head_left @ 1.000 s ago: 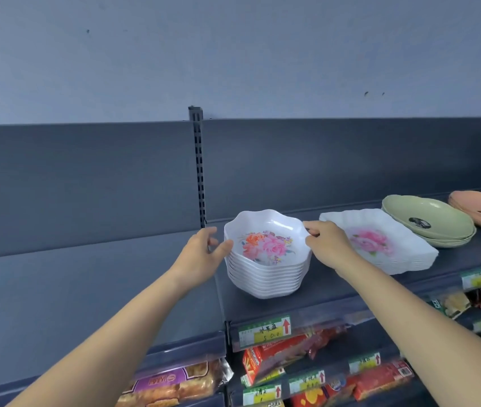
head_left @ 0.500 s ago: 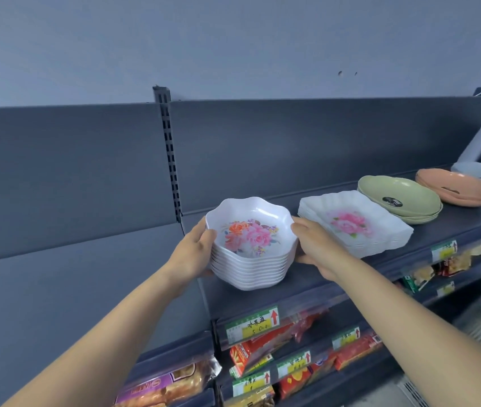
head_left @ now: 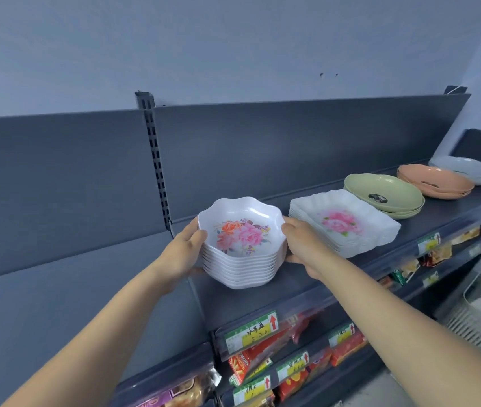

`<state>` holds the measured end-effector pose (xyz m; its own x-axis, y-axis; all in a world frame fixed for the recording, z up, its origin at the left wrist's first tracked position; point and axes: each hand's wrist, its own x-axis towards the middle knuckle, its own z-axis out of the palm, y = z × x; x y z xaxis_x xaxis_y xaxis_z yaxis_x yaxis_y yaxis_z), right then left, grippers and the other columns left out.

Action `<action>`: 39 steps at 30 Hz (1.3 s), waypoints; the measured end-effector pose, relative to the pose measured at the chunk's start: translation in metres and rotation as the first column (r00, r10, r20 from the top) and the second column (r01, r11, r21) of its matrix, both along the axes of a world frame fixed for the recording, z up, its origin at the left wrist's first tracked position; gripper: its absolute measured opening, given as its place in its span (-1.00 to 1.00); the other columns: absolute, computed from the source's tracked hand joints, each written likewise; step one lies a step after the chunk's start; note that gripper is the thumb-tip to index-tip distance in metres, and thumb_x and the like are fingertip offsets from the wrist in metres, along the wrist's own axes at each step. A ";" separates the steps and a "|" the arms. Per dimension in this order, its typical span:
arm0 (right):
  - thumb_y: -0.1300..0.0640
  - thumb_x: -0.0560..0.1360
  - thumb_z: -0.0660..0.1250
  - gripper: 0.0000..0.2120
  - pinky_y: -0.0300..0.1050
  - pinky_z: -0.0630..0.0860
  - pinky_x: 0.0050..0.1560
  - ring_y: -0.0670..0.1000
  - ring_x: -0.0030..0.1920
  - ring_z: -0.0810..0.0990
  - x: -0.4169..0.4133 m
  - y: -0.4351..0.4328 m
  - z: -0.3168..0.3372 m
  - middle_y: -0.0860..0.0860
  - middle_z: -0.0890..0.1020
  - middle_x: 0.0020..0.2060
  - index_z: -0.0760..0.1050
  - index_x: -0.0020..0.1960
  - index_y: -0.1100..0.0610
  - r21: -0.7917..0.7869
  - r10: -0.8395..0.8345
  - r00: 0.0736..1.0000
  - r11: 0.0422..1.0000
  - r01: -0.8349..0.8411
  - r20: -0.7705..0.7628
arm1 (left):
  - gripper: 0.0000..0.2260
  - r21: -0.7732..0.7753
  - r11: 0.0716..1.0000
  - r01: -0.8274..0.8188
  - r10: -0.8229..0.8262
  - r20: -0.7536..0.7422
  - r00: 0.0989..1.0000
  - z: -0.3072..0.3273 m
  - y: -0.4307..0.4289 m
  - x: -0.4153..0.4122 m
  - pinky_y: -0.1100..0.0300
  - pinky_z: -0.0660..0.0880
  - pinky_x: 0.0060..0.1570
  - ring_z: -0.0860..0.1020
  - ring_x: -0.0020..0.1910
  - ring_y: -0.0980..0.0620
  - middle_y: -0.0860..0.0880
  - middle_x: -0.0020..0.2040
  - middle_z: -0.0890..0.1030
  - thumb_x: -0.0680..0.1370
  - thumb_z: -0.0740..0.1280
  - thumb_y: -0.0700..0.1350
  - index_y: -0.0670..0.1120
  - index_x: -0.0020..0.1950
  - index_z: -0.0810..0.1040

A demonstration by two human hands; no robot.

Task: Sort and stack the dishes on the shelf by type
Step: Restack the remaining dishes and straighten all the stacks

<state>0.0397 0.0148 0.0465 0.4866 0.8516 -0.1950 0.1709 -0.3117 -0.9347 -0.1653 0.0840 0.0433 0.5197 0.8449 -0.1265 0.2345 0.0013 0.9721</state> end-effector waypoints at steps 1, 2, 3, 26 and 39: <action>0.26 0.54 -0.05 -0.60 0.30 0.41 0.27 0.29 0.28 0.43 0.000 0.000 0.000 0.25 0.55 0.20 0.53 0.13 0.11 0.004 -0.007 1.000 1.000 0.007 0.003 | -0.61 0.003 1.000 0.000 0.000 0.004 1.000 -0.001 0.001 0.000 0.09 0.60 -0.10 0.51 0.21 0.05 0.09 0.23 0.55 0.59 0.04 -0.09 0.34 0.26 0.41; 0.26 0.54 -0.05 -0.61 0.28 0.42 0.27 0.28 0.27 0.44 -0.001 0.001 -0.001 0.24 0.56 0.19 0.54 0.09 0.08 0.007 -0.014 1.000 1.000 0.014 0.007 | -0.62 0.008 1.000 0.003 -0.003 0.011 1.000 -0.003 0.002 0.000 0.08 0.60 -0.08 0.51 0.21 0.06 0.10 0.23 0.55 0.59 0.04 -0.08 0.35 0.25 0.40; 0.25 0.55 -0.05 -0.61 0.26 0.43 0.27 0.26 0.26 0.46 -0.001 0.001 -0.002 0.22 0.58 0.16 0.54 0.03 0.02 0.010 -0.020 1.000 1.000 0.020 0.010 | -0.62 0.011 1.000 0.008 -0.009 0.015 1.000 -0.004 0.002 0.001 0.06 0.59 -0.04 0.51 0.21 0.07 0.11 0.22 0.56 0.60 0.03 -0.06 0.37 0.25 0.40; 0.12 0.55 0.26 -0.55 -0.02 0.35 0.22 0.19 0.31 0.39 0.207 -0.054 0.003 0.17 0.47 0.31 0.35 0.42 0.19 -0.019 0.048 0.621 0.998 -0.053 0.782 | -0.56 0.676 0.717 -0.170 0.602 -0.477 0.641 0.019 -0.035 0.039 -0.02 0.41 0.17 0.41 0.30 -0.14 -0.08 0.40 0.38 0.53 0.28 -0.09 -0.04 0.41 0.37; 0.27 0.56 0.08 -0.85 -0.19 0.57 -0.32 0.08 -0.05 0.47 0.277 -0.036 -0.028 0.11 0.45 -0.02 0.40 -0.12 0.23 -0.070 0.223 0.974 0.973 -0.220 0.048 | -0.68 0.818 0.490 -0.300 0.827 -0.328 0.457 0.017 -0.102 0.097 -0.14 0.40 0.21 0.39 0.29 -0.20 -0.10 0.35 0.45 0.56 0.26 -0.08 -0.10 0.31 0.49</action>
<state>0.3163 -0.0209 0.0184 0.2988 0.9261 -0.2306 0.2928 -0.3189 -0.9014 -0.0685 -0.0176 0.0604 -0.1223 0.8787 0.4615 0.9208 -0.0730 0.3831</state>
